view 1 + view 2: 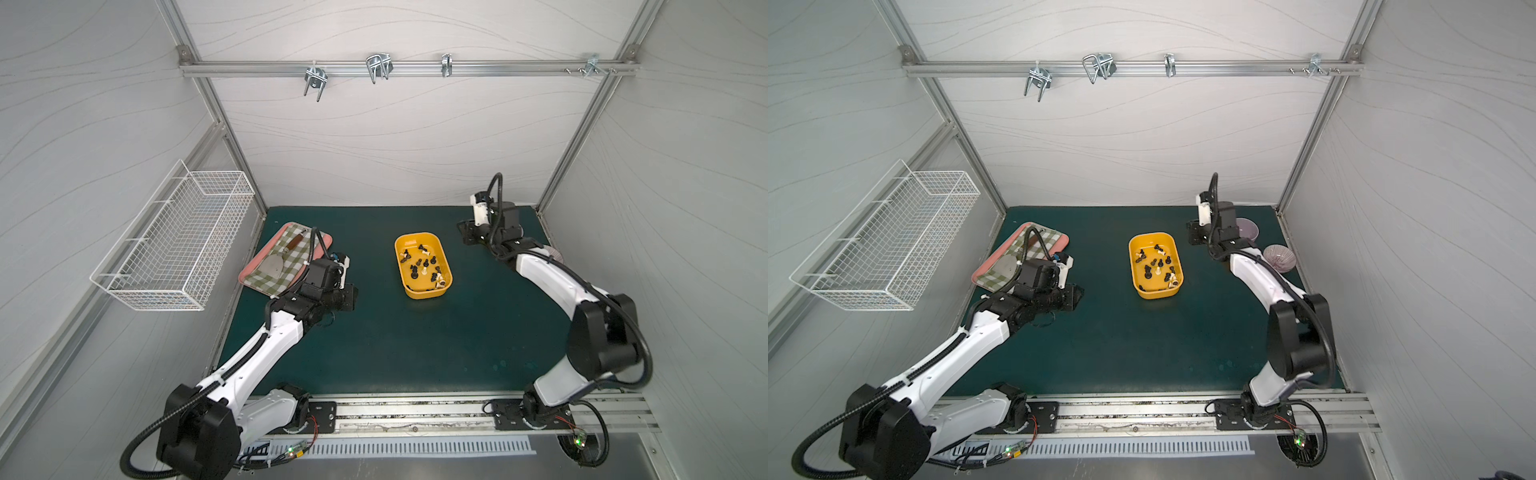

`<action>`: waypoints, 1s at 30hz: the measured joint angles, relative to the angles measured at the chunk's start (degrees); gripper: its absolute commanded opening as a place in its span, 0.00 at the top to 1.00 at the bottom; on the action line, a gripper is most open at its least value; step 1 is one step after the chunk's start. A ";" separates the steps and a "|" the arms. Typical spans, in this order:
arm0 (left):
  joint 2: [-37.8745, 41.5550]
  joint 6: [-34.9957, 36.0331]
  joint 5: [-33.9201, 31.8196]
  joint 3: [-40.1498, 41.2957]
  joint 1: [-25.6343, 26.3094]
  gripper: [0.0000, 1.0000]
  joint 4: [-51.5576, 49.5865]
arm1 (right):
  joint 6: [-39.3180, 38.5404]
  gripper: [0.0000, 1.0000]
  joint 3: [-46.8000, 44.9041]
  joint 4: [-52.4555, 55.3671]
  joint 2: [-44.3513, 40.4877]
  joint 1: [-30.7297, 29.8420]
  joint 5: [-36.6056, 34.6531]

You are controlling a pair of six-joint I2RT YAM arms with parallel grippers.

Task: Put the chess pieces into the storage box
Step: Reset both arms

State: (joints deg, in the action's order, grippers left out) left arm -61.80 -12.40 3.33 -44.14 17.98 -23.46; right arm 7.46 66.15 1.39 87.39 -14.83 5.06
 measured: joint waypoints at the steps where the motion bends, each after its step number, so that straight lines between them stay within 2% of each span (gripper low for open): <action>1: 0.68 0.20 -1.25 -0.09 -1.29 0.60 0.17 | 0.13 0.69 -2.38 0.35 -2.64 1.27 -0.26; 2: 1.36 0.24 -2.34 -0.09 -2.78 0.57 0.44 | 0.20 0.68 -5.07 0.48 -5.44 2.78 -0.59; 4: 2.32 0.24 -4.92 -0.09 -5.75 0.39 0.83 | 0.24 0.65 -10.80 1.16 -11.28 5.84 -1.79; 5: 2.64 0.13 -6.47 -0.09 -7.06 0.26 1.05 | 0.46 0.59 -13.75 1.77 -14.47 7.30 -2.75; 6: 2.86 -0.17 -8.37 -0.09 -8.41 0.03 1.38 | 0.61 0.50 -16.57 2.34 -17.57 8.50 -3.89; 7: 2.91 -0.24 -9.70 -0.09 -9.53 0.01 1.64 | 1.18 0.38 -19.04 2.97 -20.41 9.31 -5.22; 9: 2.82 -1.05 -12.22 0.26 -11.96 0.01 3.04 | 1.25 0.03 -24.35 3.61 -26.53 10.29 -8.44; 13: 2.32 -1.27 -16.74 3.98 -14.95 0.01 9.25 | 0.66 0.01 -33.83 1.62 -34.67 10.56 -14.05; 18: -0.81 -0.28 -22.97 13.94 -15.82 0.01 20.24 | -0.52 0.01 -44.35 -8.92 -34.40 10.58 -15.45; 24: -8.39 2.32 -24.41 20.33 -16.26 0.01 32.98 | -3.74 0.01 -45.40 -20.33 -20.17 9.11 -16.11; 30: -16.90 6.34 -22.43 19.82 -17.16 0.01 47.04 | -5.16 0.01 -44.35 -34.86 -6.12 8.85 -16.31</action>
State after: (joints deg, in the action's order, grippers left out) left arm -78.70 -6.07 -19.09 -24.32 0.82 23.57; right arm 2.31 21.80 -33.47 81.28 -5.98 -11.25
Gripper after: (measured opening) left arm 0.988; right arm 0.990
